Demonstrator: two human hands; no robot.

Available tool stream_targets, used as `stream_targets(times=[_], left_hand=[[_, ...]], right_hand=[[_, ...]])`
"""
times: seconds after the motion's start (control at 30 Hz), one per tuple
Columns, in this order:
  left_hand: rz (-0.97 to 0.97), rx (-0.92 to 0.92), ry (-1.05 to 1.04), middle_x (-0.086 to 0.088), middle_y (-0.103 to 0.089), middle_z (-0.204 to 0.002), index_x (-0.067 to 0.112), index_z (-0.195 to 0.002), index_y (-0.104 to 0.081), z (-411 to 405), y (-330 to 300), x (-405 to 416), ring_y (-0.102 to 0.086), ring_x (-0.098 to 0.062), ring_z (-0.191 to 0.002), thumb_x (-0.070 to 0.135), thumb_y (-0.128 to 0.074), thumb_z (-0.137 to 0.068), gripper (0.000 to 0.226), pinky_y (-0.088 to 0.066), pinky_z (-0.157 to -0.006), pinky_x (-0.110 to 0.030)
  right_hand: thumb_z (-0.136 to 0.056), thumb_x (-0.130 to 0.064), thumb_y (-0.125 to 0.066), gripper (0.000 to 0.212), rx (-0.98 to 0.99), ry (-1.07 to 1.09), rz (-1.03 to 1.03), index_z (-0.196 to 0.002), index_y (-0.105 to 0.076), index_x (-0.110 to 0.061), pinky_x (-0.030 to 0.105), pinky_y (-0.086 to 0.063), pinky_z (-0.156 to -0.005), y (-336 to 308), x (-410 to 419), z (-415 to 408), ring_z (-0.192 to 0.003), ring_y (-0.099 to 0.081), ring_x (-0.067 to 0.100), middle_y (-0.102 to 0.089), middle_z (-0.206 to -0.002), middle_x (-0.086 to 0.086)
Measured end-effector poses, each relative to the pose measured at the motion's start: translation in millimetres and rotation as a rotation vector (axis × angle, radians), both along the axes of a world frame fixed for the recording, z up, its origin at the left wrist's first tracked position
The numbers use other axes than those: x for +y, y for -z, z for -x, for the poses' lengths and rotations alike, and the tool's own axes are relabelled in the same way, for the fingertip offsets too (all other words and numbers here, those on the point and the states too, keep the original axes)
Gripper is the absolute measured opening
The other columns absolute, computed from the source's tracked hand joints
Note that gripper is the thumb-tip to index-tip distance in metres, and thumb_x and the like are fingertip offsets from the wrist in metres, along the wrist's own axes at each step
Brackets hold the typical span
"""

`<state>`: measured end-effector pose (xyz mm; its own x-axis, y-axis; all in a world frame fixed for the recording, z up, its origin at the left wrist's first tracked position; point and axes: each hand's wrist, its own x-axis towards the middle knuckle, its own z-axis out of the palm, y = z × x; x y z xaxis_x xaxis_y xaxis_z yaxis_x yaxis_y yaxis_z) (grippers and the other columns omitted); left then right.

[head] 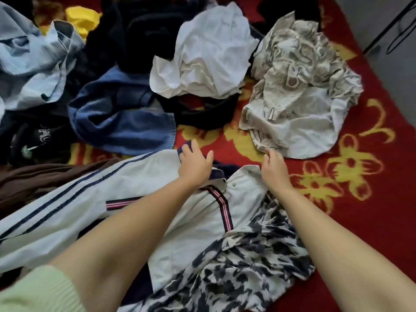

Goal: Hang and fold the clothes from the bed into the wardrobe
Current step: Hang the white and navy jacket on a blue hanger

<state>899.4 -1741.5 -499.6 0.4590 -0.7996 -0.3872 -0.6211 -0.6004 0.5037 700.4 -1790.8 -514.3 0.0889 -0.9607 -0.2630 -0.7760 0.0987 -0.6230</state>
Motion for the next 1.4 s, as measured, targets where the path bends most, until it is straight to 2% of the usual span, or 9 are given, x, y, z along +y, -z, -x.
stream_targets(times=[0.1,0.23,0.33,0.47,0.57,0.83,1.1,1.27,1.4], left_hand=[[-0.206,-0.017,-0.039,-0.018,-0.007,-0.154,0.015,-0.152,0.004,-1,28,-21,-0.015,-0.036,-0.140,0.049,-0.044,-0.095,0.082,-0.034,-0.103,-0.044],[-0.340,-0.007,-0.117,-0.016,0.001,-0.155,0.018,-0.151,0.012,-2,54,-36,-0.013,-0.038,-0.140,0.027,-0.060,-0.090,0.095,-0.036,-0.090,-0.032],[-0.318,0.130,-0.354,-0.018,-0.022,-0.151,0.017,-0.152,-0.003,-16,68,-24,-0.034,-0.036,-0.132,0.011,-0.059,-0.088,0.085,-0.035,-0.100,-0.037],[-0.194,0.298,-0.422,-0.015,-0.059,-0.122,0.009,-0.128,-0.046,-42,72,18,-0.054,-0.033,-0.112,0.005,-0.046,-0.089,0.039,-0.039,-0.085,-0.031],[-0.111,0.423,-0.451,-0.013,-0.065,-0.107,0.013,-0.111,-0.057,-52,55,46,-0.059,-0.029,-0.098,-0.007,-0.050,-0.078,0.039,-0.047,-0.082,-0.034],[0.078,0.751,-0.674,-0.016,-0.061,-0.083,0.012,-0.093,-0.059,-87,-49,129,-0.059,-0.031,-0.080,-0.002,-0.039,-0.050,0.049,-0.041,-0.062,-0.031],[0.386,0.572,-0.686,-0.009,-0.064,-0.087,0.022,-0.090,-0.063,-160,-197,245,-0.057,-0.023,-0.080,-0.004,-0.049,-0.082,0.031,-0.042,-0.065,-0.031],[0.673,0.246,-0.700,-0.015,-0.068,-0.106,0.014,-0.103,-0.066,-191,-303,385,-0.062,-0.031,-0.102,0.010,-0.059,-0.091,0.014,-0.047,-0.091,-0.042],[0.752,-0.117,-0.760,-0.001,-0.063,-0.093,0.016,-0.104,-0.068,-197,-391,521,-0.057,-0.020,-0.090,0.018,-0.062,-0.088,0.017,-0.037,-0.072,-0.027]], right_hand=[[-0.104,-0.021,-0.027,0.035,0.069,-0.067,-0.133,-0.100,-0.058,-0.004,0.038,-0.037,-0.081,32,-8,-4,-0.106,-0.054,0.035,-0.060,-0.110,0.018],[-0.100,-0.025,-0.039,0.046,0.186,-0.119,-0.168,-0.057,-0.051,-0.012,0.034,-0.034,-0.061,56,-8,4,-0.073,-0.053,0.031,-0.053,-0.065,0.007],[-0.092,-0.017,-0.050,0.016,0.239,-0.162,-0.221,-0.094,-0.065,-0.015,0.032,-0.041,-0.067,65,-7,6,-0.088,-0.057,0.028,-0.061,-0.099,0.008],[-0.092,-0.022,-0.056,0.053,0.229,-0.267,-0.424,-0.140,-0.035,-0.017,0.032,-0.043,-0.069,64,3,1,-0.091,-0.059,0.026,-0.063,-0.106,0.011],[-0.090,-0.033,-0.061,0.042,0.267,-0.417,-0.471,-0.127,-0.054,-0.015,0.029,-0.042,-0.076,50,11,-10,-0.105,-0.060,0.026,-0.066,-0.116,0.008],[-0.085,-0.021,-0.063,0.015,-0.034,-0.340,-0.566,-0.074,-0.057,-0.013,0.028,-0.035,-0.059,-40,44,-44,-0.064,-0.050,0.014,-0.056,-0.068,0.002],[-0.078,-0.010,-0.060,0.024,-0.141,-0.468,-0.037,-0.063,-0.042,-0.016,0.031,-0.033,-0.055,-214,97,-155,-0.062,-0.045,0.017,-0.046,-0.059,-0.001],[-0.080,-0.008,-0.057,0.011,-0.338,-0.616,0.209,-0.073,-0.049,-0.010,0.030,-0.034,-0.055,-339,197,-216,-0.063,-0.046,0.015,-0.049,-0.065,0.001],[-0.079,-0.007,-0.057,0.011,-0.486,-0.698,0.428,-0.077,-0.050,-0.015,0.016,-0.036,-0.051,-424,310,-252,-0.060,-0.045,0.010,-0.052,-0.067,-0.004]])
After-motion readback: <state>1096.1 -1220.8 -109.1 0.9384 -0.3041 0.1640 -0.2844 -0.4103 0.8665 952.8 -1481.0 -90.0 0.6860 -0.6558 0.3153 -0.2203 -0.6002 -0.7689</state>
